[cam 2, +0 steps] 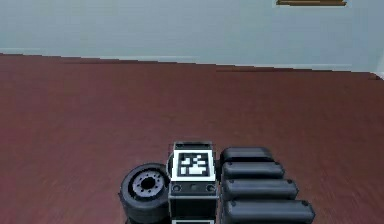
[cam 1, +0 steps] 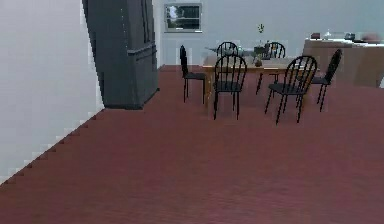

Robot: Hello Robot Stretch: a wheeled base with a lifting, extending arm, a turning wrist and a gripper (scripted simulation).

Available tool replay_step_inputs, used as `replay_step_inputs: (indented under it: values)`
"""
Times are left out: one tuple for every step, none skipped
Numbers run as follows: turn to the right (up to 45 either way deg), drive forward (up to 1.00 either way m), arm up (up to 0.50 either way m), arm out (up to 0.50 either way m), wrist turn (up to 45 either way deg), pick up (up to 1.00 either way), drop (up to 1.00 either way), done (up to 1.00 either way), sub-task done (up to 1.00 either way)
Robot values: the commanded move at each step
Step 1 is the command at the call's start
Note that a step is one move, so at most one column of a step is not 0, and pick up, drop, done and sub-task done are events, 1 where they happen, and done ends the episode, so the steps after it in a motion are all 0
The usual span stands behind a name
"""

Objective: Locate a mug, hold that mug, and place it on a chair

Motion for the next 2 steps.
replay_step_inputs:
  values:
    - [0.0,1.0,0.0,0.0,0.0,0.0,0.0,0.0,0.0]
    - [-3.0,0.0,0.0,0.0,0.0,0.0,0.0,0.0,0.0]
